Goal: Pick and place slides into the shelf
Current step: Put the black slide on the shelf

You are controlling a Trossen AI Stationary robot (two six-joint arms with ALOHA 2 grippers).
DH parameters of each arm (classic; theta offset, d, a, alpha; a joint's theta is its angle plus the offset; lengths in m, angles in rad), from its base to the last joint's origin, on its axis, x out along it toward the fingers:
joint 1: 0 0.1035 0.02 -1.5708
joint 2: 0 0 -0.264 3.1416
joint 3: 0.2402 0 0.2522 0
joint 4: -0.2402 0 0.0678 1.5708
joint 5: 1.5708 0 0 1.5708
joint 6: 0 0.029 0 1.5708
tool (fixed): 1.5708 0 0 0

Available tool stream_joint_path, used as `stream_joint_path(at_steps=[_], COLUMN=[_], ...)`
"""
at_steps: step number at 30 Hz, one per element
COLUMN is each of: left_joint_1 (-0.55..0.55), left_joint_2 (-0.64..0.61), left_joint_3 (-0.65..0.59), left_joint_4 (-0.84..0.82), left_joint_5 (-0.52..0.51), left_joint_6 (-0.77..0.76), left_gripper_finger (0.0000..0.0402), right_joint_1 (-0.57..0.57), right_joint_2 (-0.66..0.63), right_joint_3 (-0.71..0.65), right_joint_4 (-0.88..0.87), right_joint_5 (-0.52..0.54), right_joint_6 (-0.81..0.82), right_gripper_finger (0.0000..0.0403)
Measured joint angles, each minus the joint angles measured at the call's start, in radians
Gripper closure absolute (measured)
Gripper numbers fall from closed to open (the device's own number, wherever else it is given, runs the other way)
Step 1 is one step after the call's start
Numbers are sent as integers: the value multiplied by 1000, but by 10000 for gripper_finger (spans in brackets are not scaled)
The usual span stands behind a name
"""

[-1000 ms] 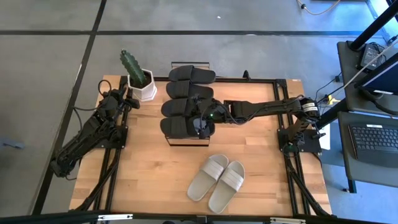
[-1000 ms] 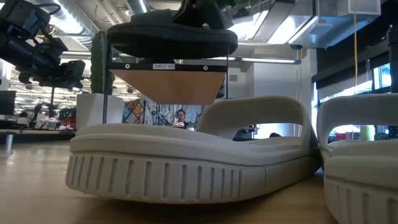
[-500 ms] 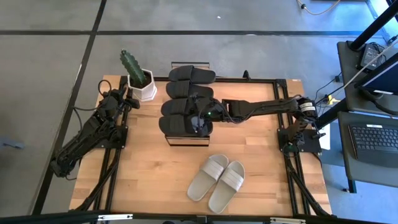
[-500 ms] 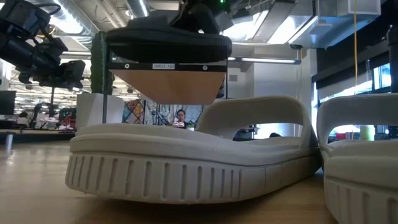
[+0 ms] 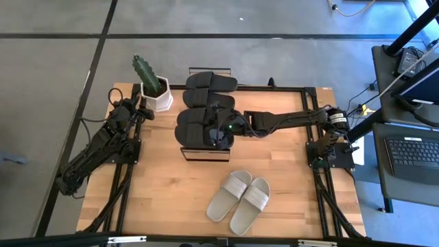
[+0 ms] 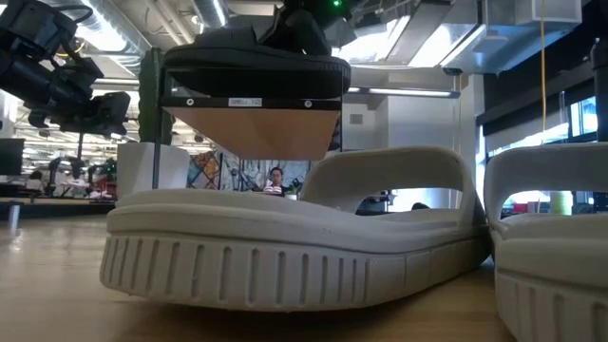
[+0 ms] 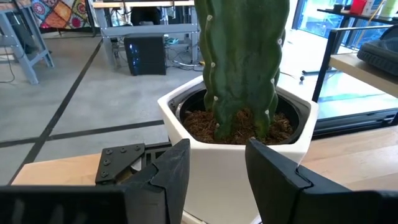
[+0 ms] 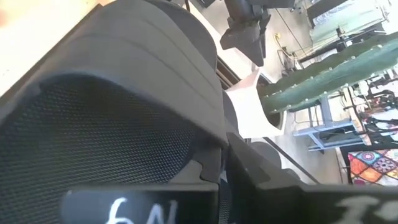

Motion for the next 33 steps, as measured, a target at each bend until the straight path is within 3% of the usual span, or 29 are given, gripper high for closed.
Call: stream_joint_path(at_steps=[25, 33], left_joint_1=[0, 0], left_joint_2=[0, 0], left_joint_3=[0, 0], left_joint_4=[0, 0], left_joint_5=[0, 0], left_joint_6=[0, 0], left_gripper_finger=[254, 254], right_joint_1=[-2, -3], right_joint_2=[3, 3], right_joint_3=[3, 3], right_joint_4=[-30, -29], right_joint_5=[-20, -75], right_joint_6=[-162, -116], right_gripper_finger=[392, 392])
